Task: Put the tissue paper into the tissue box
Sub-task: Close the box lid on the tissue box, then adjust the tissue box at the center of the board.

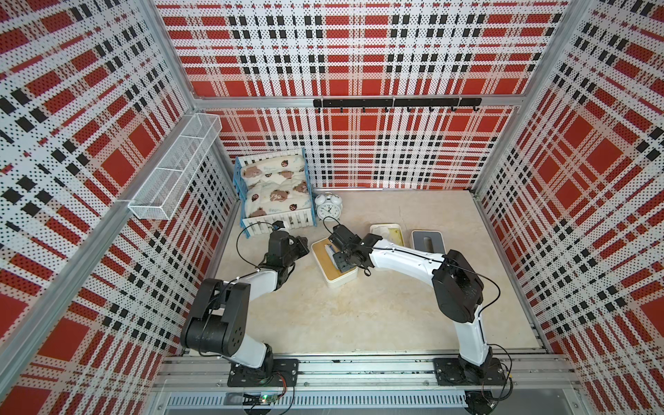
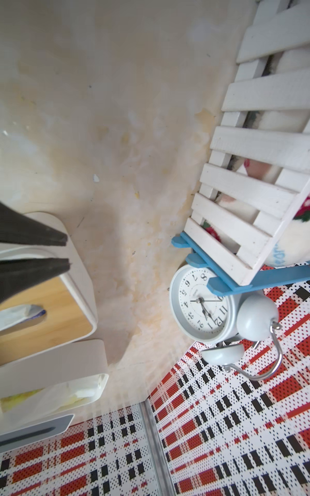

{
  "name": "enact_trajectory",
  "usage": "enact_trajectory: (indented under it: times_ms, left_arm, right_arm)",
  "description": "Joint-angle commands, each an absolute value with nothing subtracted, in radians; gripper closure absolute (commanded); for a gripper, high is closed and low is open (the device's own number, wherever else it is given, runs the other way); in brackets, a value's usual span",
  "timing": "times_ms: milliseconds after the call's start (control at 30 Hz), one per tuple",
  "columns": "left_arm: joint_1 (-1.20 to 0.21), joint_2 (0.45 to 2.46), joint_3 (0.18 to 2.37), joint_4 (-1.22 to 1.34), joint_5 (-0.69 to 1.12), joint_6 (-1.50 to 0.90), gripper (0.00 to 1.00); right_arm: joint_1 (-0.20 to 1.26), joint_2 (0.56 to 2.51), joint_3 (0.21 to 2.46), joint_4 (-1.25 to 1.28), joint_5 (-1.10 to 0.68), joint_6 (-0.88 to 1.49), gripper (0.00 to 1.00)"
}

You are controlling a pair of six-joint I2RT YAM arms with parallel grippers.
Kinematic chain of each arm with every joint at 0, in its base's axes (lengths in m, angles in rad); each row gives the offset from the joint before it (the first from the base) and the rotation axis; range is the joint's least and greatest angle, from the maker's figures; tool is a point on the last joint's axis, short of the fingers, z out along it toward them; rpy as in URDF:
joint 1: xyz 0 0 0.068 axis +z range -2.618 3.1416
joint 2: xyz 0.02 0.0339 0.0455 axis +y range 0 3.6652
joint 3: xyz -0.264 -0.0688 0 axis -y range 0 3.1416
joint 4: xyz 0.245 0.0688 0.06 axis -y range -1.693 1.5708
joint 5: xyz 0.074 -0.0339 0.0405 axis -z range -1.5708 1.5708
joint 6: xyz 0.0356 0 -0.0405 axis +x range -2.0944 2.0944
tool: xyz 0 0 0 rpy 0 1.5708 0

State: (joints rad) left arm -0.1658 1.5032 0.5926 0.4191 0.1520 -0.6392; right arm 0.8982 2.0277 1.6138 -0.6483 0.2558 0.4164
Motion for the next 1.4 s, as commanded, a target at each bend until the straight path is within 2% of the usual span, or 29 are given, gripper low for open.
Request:
enact_trajectory:
  times_ms: [0,167,233,300,333,367,433,600,767,867,1133,1367]
  left_arm:
    - [-0.197,1.444,0.533,0.424,0.140,-0.669,0.83]
    - [-0.217,1.422,0.491,0.420,0.154,-0.696,0.81]
    - [-0.217,1.425,0.485,0.421,0.167,-0.701,0.73]
    - [-0.214,1.432,0.480,0.422,0.195,-0.695,0.42]
    - [-0.211,1.437,0.480,0.421,0.207,-0.696,0.31]
    - [-0.208,1.444,0.479,0.421,0.216,-0.703,0.23]
    - [-0.209,1.452,0.474,0.420,0.219,-0.710,0.16]
    - [-0.202,1.477,0.482,0.429,0.233,-0.726,0.17]
    - [-0.163,1.488,0.427,0.587,0.307,-0.813,0.32]
    - [-0.142,1.505,0.394,0.712,0.363,-0.879,0.32]
    - [-0.165,1.563,0.438,0.779,0.373,-0.905,0.31]
    - [-0.193,1.629,0.469,0.906,0.369,-0.959,0.31]
  right_arm:
    - [0.896,1.890,1.588,-0.650,0.240,0.441,0.29]
    - [0.862,1.773,1.476,-0.594,0.180,0.463,0.29]
    - [0.844,1.737,1.414,-0.561,0.148,0.470,0.30]
    - [0.826,1.716,1.354,-0.524,0.106,0.477,0.30]
    - [0.823,1.713,1.335,-0.510,0.091,0.480,0.31]
    - [0.818,1.709,1.309,-0.485,0.067,0.482,0.31]
    - [0.815,1.713,1.279,-0.448,0.025,0.485,0.31]
    - [0.799,1.751,1.261,-0.392,-0.043,0.490,0.31]
    - [0.762,1.784,1.267,-0.328,-0.137,0.501,0.28]
    - [0.753,1.812,1.288,-0.338,-0.161,0.497,0.28]
    - [0.752,1.831,1.261,-0.308,-0.220,0.512,0.29]
    - [0.756,1.842,1.236,-0.275,-0.309,0.540,0.35]
